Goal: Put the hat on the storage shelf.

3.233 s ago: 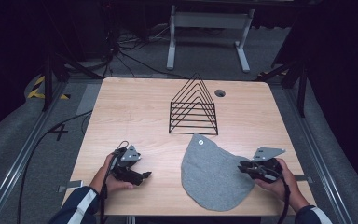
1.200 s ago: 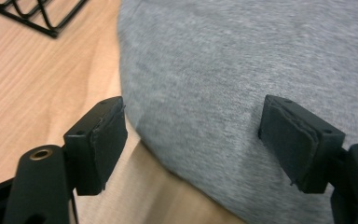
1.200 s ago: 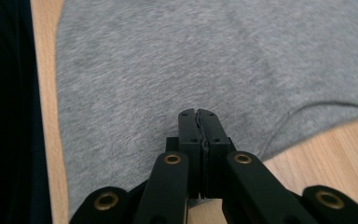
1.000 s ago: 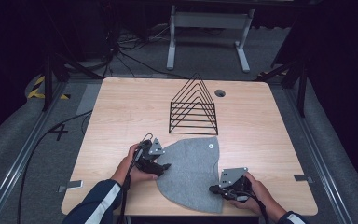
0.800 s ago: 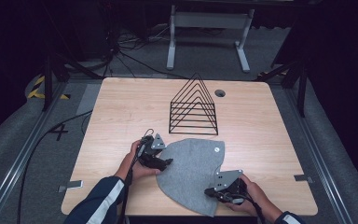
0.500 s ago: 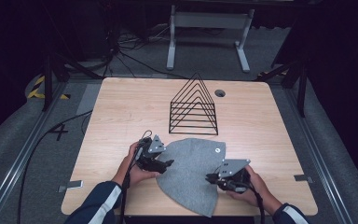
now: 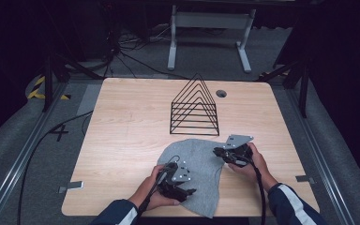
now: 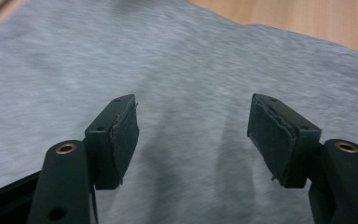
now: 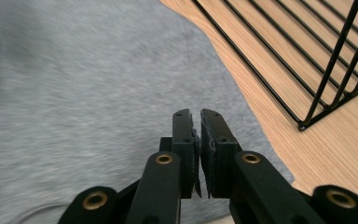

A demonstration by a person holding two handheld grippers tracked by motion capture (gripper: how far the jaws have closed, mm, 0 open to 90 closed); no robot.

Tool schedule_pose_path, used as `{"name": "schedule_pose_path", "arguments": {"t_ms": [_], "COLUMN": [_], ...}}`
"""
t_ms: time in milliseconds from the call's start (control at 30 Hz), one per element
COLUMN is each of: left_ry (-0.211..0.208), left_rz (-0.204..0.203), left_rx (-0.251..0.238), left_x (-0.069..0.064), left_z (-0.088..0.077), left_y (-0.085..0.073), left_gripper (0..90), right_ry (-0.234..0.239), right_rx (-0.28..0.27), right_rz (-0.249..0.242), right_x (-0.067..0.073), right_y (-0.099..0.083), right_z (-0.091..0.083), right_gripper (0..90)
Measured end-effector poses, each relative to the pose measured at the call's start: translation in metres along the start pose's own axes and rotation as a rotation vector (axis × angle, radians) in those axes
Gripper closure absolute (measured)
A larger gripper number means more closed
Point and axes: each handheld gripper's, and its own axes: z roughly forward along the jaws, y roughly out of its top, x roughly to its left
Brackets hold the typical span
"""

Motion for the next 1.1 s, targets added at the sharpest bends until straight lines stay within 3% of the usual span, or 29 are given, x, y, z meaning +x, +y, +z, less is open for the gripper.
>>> {"name": "schedule_pose_path", "arguments": {"t_ms": [33, 100, 133, 300, 433, 500, 600, 667, 767, 1100], "left_ry": [-0.011, -0.023, -0.019, -0.008, 0.041, 0.068, 0.087, 0.109, 0.144, 0.158], "left_rz": [-0.002, -0.029, -0.013, -0.042, -0.062, -0.101, -0.132, -0.177, -0.176, -0.223], "left_rx": [0.015, -0.004, 0.003, 0.018, 0.04, 0.046, 0.049, 0.048, 0.059, 0.082], "left_x": [-0.002, -0.003, -0.001, 0.006, 0.019, 0.029, 0.037, 0.05, 0.059, 0.087], "left_z": [0.003, 0.005, 0.004, -0.004, -0.017, -0.027, -0.033, -0.04, -0.044, -0.043], "left_y": [-0.001, -0.003, -0.003, -0.011, -0.022, -0.032, -0.039, -0.047, -0.05, -0.049], "left_gripper": [33.7, 34.2, 33.9, 32.8, 32.1, 32.1, 31.3, 30.8, 30.4, 24.3], "right_ry": [-0.003, 0.01, 0.015, 0.032, 0.05, 0.063, 0.09, 0.106, 0.144, 0.217], "right_rx": [0.011, 0.034, 0.046, 0.059, 0.067, 0.077, 0.094, 0.111, 0.127, 0.138], "right_rz": [-0.008, 0.001, 0.008, 0.02, 0.029, 0.034, 0.033, 0.023, 0.018, 0.003], "right_x": [-0.002, -0.004, -0.006, -0.007, -0.004, -0.001, 0.007, 0.014, 0.026, 0.064], "right_y": [0.0, -0.001, -0.002, -0.004, -0.009, -0.012, -0.017, -0.019, -0.021, -0.025], "right_z": [0.004, 0.01, 0.012, 0.012, 0.006, 0.001, -0.009, -0.015, -0.022, -0.036], "right_gripper": [84.8, 85.0, 85.2, 86.1, 87.1, 87.3, 87.5, 87.7, 87.7, 87.3]}}
